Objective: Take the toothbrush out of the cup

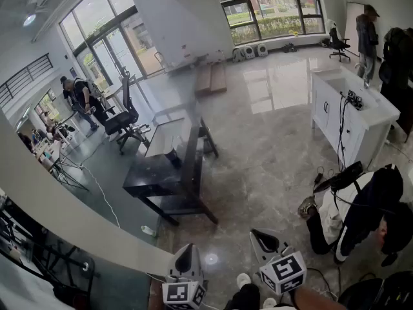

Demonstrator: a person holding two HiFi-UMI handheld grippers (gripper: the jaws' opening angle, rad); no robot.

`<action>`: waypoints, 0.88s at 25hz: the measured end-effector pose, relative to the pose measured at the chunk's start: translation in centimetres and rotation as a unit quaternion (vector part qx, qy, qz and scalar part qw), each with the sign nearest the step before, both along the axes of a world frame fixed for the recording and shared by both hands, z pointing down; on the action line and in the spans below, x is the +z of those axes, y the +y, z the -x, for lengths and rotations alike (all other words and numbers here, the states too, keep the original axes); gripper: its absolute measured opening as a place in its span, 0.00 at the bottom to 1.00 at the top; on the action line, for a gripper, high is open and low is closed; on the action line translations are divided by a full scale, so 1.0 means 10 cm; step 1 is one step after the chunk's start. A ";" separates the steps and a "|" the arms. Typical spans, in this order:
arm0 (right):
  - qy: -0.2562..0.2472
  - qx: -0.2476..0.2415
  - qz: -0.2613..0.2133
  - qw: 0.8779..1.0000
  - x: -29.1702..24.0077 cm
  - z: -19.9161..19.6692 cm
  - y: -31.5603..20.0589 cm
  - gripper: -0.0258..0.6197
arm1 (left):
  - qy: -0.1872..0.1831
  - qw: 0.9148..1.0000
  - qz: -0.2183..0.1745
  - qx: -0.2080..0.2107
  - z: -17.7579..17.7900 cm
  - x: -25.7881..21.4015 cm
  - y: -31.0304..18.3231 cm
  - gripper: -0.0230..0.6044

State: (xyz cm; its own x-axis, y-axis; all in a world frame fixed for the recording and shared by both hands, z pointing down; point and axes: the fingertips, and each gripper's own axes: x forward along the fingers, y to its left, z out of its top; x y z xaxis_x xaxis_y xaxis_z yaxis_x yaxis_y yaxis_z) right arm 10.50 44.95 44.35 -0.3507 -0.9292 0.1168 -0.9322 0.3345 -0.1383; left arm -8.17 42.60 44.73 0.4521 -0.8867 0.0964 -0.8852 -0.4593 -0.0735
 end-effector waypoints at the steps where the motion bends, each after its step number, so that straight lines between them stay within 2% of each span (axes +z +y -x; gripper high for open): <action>1: 0.000 0.000 0.000 1.000 0.01 0.00 -0.09 0.02 | 0.001 1.000 -0.003 0.001 0.00 0.01 -0.09 0.05; 7: 0.007 -0.005 0.008 1.000 0.12 0.09 -0.76 0.02 | 0.010 1.000 0.001 0.001 0.05 0.11 -0.79 0.05; 14: 0.013 -0.018 0.020 1.000 0.21 0.37 -2.07 0.02 | 0.001 1.000 0.008 -0.007 0.28 0.27 -2.02 0.05; 18: 0.011 -0.024 0.026 0.999 0.22 0.50 -2.76 0.02 | -0.011 0.999 0.026 -0.018 0.44 0.34 -2.62 0.05; 22: 0.011 -0.026 0.021 0.999 0.14 0.56 -3.34 0.02 | -0.007 0.999 0.025 -0.028 0.57 0.29 -3.19 0.05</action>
